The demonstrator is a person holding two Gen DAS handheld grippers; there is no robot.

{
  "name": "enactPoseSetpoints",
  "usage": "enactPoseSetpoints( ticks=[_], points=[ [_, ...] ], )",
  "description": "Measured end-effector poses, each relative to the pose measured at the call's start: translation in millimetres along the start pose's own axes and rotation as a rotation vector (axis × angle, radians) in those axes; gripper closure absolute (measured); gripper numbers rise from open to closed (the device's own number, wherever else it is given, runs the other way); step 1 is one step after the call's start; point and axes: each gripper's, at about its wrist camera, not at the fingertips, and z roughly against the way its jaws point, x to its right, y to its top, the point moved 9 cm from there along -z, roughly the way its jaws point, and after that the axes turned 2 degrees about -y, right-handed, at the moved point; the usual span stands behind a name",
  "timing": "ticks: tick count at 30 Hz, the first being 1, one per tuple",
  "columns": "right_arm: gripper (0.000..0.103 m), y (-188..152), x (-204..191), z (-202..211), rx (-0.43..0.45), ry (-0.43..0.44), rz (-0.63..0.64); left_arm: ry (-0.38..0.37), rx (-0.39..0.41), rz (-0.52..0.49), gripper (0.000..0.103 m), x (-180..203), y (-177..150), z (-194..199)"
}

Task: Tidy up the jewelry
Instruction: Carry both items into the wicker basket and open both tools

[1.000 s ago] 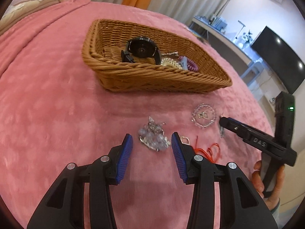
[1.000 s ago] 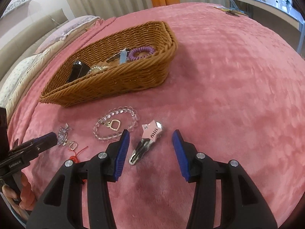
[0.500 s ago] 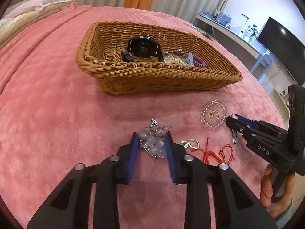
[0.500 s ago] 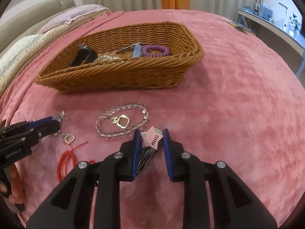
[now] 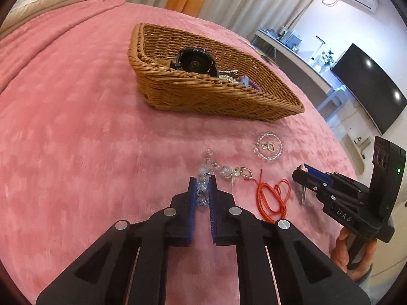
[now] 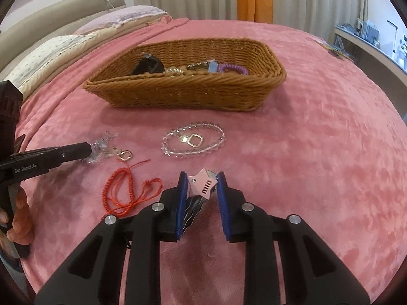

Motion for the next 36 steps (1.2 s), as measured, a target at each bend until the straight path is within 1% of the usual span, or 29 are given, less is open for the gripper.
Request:
enactPoseSetpoints(
  ticks=[4, 10, 12, 15, 21, 24, 27, 30, 34, 36],
  points=[
    [0.082, 5, -1, 11, 0.044, 0.023, -0.013, -0.019, 0.038, -0.019, 0.096, 8, 0, 10],
    [0.082, 6, 2, 15, 0.059, 0.036, -0.022, -0.016, 0.049, -0.023, 0.096, 13, -3, 15],
    [0.082, 7, 2, 17, 0.069, 0.038, -0.024, -0.024, 0.067, -0.021, 0.096, 14, -1, 20],
    [0.082, 9, 4, 23, 0.091, 0.046, -0.032, -0.052, 0.101, -0.033, 0.096, 18, 2, 32],
    [0.082, 16, 3, 35, 0.126, 0.068, -0.038, -0.102, 0.163, -0.073, 0.096, 38, 9, 61],
    [0.082, 23, 2, 45, 0.149, 0.074, -0.04, -0.113, 0.189, -0.095, 0.096, 49, 18, 76],
    [0.082, 37, -1, 63, 0.189, 0.069, -0.034, -0.117, 0.211, -0.119, 0.096, 60, 29, 87],
    [0.082, 53, -2, 77, 0.218, 0.061, -0.026, -0.115, 0.238, -0.155, 0.096, 76, 48, 97],
    [0.082, 94, -3, 91, 0.261, 0.026, 0.012, -0.112, 0.284, -0.194, 0.096, 96, 84, 105],
    [0.082, 118, -3, 93, 0.286, 0.011, 0.027, -0.113, 0.302, -0.198, 0.096, 99, 101, 105]
  ],
)
